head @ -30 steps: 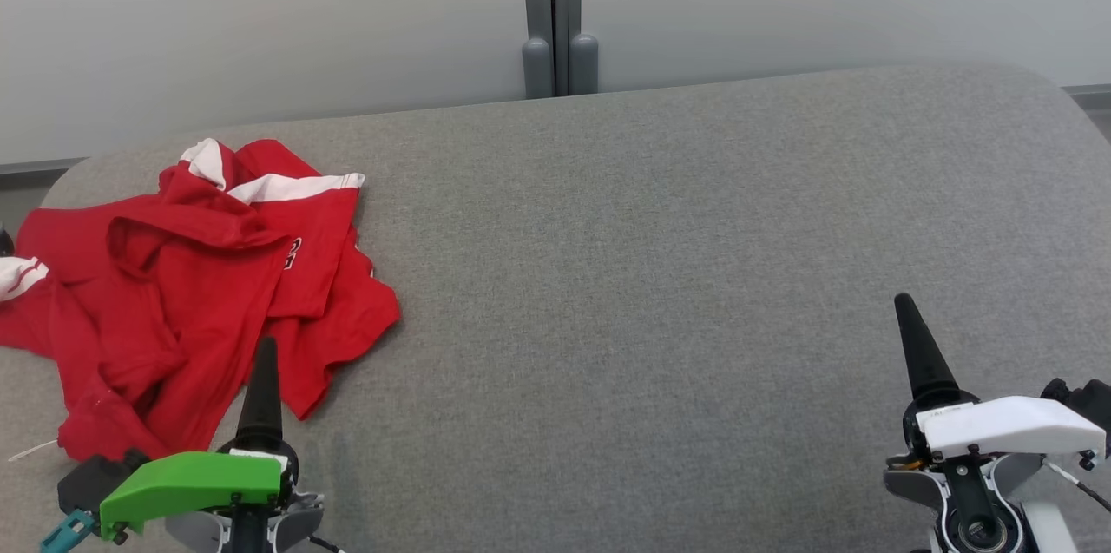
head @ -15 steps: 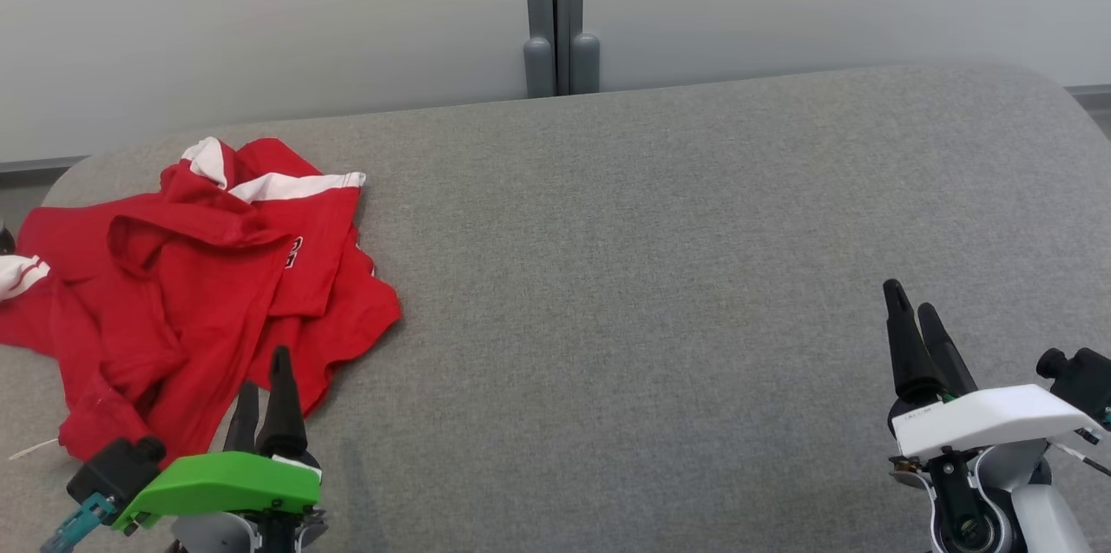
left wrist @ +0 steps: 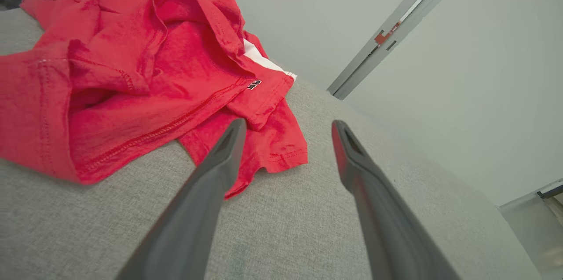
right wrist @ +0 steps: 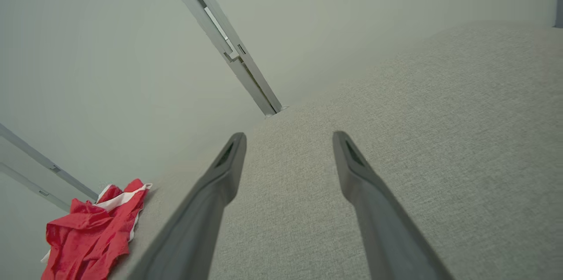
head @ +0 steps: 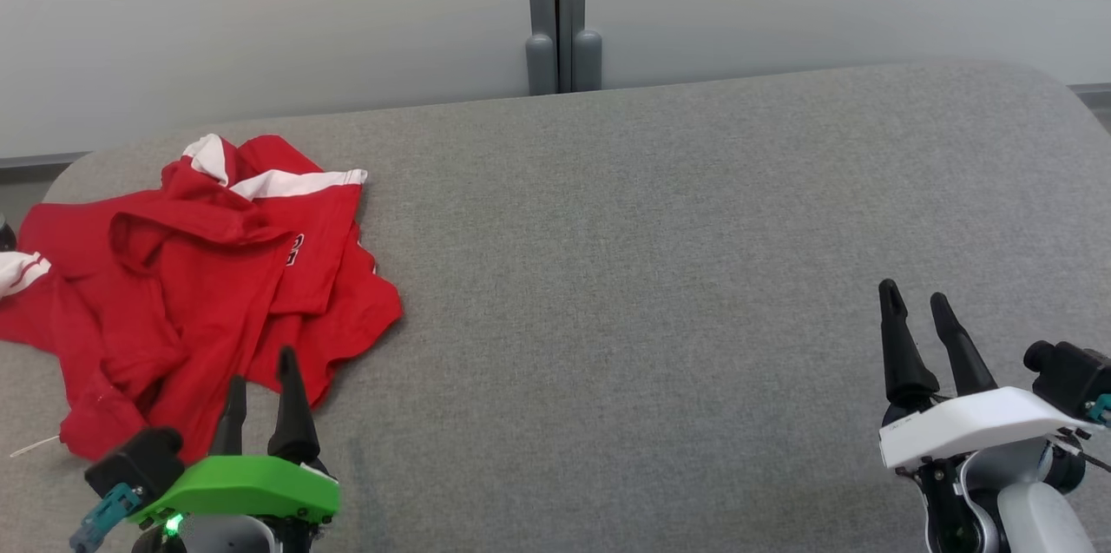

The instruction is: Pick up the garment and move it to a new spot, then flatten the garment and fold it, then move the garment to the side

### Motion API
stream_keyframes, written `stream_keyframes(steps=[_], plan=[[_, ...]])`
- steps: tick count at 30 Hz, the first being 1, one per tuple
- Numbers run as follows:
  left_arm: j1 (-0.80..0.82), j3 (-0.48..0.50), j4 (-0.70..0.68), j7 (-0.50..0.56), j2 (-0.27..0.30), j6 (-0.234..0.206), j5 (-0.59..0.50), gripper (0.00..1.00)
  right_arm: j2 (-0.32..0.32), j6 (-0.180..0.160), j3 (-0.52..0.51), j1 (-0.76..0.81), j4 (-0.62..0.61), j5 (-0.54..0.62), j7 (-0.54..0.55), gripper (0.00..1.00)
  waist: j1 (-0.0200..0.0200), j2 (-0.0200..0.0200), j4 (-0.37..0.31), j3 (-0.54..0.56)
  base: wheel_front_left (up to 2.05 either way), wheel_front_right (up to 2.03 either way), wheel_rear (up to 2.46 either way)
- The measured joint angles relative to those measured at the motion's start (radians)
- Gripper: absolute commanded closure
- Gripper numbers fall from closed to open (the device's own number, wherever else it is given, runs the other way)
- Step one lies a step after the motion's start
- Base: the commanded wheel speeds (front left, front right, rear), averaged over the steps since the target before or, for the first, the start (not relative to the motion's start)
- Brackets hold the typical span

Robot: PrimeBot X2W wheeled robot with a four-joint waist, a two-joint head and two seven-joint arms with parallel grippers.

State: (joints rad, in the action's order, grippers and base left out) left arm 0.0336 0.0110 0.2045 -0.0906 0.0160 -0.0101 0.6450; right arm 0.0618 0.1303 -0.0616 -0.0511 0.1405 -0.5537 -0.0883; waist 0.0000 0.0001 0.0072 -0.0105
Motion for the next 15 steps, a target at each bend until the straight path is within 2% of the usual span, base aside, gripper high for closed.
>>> stream_keyframes(steps=[15], plan=[[-0.013, -0.023, 0.003, -0.044, 0.016, -0.012, -0.167, 0.00, 0.006, 0.000, 0.002, 0.000, 0.007, 0.178, -0.046, 0.00, 0.0000, 0.0000, 0.003, -0.005, 0.00, 0.00, 0.00]])
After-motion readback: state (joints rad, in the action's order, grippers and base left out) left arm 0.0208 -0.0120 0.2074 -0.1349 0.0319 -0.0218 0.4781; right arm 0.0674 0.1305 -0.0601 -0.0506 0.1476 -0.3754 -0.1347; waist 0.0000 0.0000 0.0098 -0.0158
